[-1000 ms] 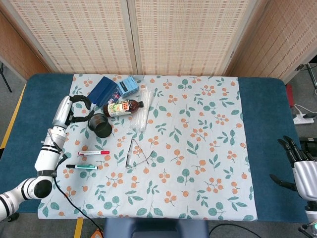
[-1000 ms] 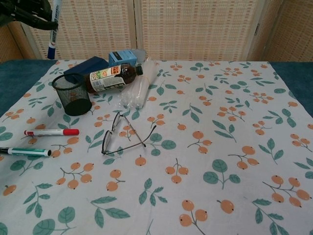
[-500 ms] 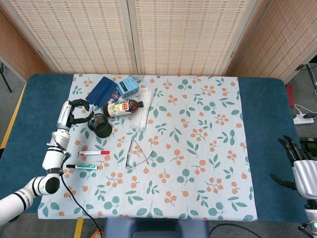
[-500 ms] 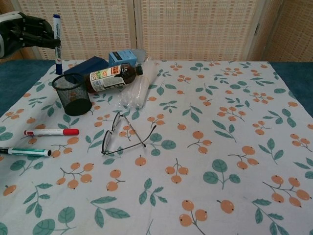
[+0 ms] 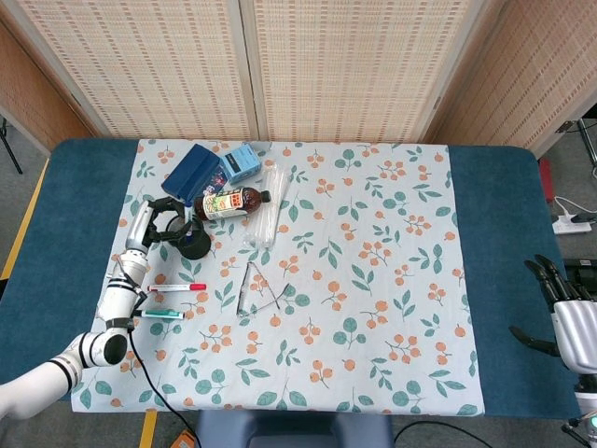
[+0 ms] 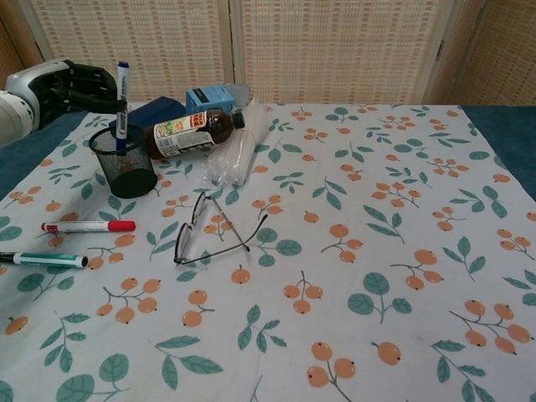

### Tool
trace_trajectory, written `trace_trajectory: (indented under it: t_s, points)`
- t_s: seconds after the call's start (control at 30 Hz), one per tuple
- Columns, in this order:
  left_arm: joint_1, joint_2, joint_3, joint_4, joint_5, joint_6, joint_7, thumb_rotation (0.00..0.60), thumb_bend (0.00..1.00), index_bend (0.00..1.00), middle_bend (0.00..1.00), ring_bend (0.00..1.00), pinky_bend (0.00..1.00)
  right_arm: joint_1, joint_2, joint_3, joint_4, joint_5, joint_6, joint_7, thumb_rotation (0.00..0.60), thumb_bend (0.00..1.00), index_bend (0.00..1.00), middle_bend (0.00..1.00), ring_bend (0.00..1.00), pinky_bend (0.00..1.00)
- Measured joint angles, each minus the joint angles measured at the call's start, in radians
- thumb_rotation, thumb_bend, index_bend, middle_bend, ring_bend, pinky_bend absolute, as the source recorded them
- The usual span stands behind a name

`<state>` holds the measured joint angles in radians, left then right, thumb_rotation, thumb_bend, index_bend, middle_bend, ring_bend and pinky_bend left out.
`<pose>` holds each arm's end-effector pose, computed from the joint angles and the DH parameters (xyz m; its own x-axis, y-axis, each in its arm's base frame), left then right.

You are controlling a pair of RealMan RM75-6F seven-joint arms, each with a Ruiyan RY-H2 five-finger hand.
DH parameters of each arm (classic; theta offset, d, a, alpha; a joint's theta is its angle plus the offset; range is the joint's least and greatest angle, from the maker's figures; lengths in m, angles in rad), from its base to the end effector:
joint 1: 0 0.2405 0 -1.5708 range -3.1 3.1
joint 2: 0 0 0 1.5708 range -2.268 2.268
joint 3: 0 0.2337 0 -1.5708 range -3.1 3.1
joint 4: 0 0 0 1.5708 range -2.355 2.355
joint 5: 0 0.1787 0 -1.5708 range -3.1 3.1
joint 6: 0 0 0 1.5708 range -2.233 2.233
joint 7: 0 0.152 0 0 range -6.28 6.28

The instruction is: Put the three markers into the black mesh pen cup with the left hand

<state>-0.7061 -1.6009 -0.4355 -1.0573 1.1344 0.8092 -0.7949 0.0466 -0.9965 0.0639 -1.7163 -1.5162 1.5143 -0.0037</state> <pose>-0.1908 0.4058 0.0669 -0.5488 0.1538 0.8217 0.8343 0.0398 0.5498 -0.2682 -0.1758 0.2090 0.4158 0.0260 0.9091 -0.9094 0.0029 0.4158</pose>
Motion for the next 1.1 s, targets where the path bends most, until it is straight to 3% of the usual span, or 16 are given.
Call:
trace_trajectory:
  t_s: [0.1,0.3,0.6,0.8,0.93,1.1]
  points:
    - [-0.006,0.002,0.009,0.001,0.018,-0.012,-0.013,0.6,0.28,0.48,0.45,0.21,0.23,-0.001,0.001,0.0,0.0,-0.001,0.0,0.003,0.6,0.0,0.13,0.06,0.28,0.3]
    - [-0.014,0.026,0.036,-0.013,0.069,-0.025,-0.023,0.6,0.28,0.42,0.29,0.13,0.2,0.001,0.002,-0.002,0.0,-0.006,-0.002,0.005,0.6,0.0,0.13,0.06,0.28,0.3]
    - [0.011,0.086,0.083,-0.149,0.145,0.075,0.09,0.6,0.29,0.41,0.33,0.16,0.23,0.002,0.002,-0.004,-0.003,-0.013,-0.002,0.009,0.6,0.0,0.13,0.06,0.28,0.3]
    - [0.107,0.124,0.141,-0.338,0.186,0.288,0.391,0.6,0.3,0.42,0.42,0.21,0.26,0.004,0.003,-0.006,-0.002,-0.018,-0.006,0.014,0.6,0.0,0.14,0.06,0.28,0.3]
    - [0.21,0.119,0.209,-0.442,0.228,0.496,0.71,0.6,0.3,0.42,0.44,0.23,0.27,0.005,0.003,-0.008,-0.004,-0.025,-0.005,0.015,0.6,0.0,0.14,0.06,0.28,0.3]
    - [0.355,0.051,0.313,-0.46,0.307,0.771,1.046,0.6,0.3,0.42,0.42,0.23,0.27,0.002,0.005,-0.012,-0.008,-0.035,0.002,0.013,0.6,0.0,0.15,0.06,0.28,0.3]
